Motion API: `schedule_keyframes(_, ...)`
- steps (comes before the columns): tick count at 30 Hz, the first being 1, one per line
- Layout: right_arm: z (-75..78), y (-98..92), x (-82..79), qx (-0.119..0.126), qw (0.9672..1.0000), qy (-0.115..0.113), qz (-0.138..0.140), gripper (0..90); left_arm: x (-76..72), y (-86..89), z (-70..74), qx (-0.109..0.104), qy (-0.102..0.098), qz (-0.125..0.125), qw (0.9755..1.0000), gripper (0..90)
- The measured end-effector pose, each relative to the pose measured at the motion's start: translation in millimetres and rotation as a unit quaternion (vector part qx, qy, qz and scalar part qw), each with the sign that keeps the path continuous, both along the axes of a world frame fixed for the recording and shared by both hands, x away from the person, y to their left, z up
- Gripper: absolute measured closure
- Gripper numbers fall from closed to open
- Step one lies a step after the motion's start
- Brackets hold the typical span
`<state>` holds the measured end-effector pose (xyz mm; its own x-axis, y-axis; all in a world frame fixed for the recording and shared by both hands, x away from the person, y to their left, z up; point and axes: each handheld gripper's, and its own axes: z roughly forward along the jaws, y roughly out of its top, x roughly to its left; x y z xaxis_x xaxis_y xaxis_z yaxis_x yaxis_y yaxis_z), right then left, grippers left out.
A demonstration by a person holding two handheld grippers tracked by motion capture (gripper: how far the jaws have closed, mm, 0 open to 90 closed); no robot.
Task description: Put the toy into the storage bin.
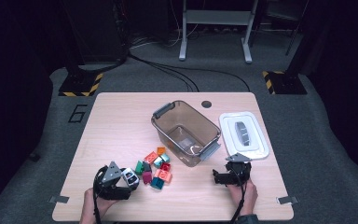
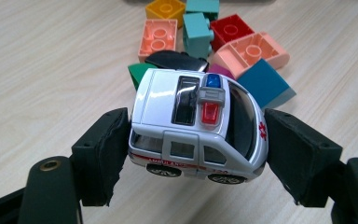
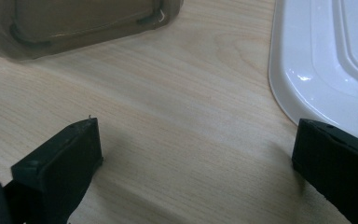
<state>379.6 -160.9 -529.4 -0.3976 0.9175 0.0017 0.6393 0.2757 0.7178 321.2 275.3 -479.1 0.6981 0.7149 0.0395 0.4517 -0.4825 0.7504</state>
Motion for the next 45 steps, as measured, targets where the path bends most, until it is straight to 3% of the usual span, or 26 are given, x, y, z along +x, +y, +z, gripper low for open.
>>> schedule_keyframes(11, 0.0, 0.1, -0.2, 0.001, 1.0000, 0.001, -0.001, 0.7, 14.0, -3.7, 22.4, 0.000, -0.021, -0.005, 0.9998, 25.0)
schedule_keyframes(27, 0.1, -0.1, 0.1, 0.001, 1.0000, 0.001, 0.000, 0.7, 40.1, -3.8, 48.9, -0.011, -0.033, -0.004, 0.9994, 25.0)
schedule_keyframes(45, 0.0, -0.1, 0.1, 0.001, 1.0000, 0.001, -0.001, 0.7, 65.2, -15.7, 79.0, 0.007, -0.051, -0.020, 0.9985, 25.0)
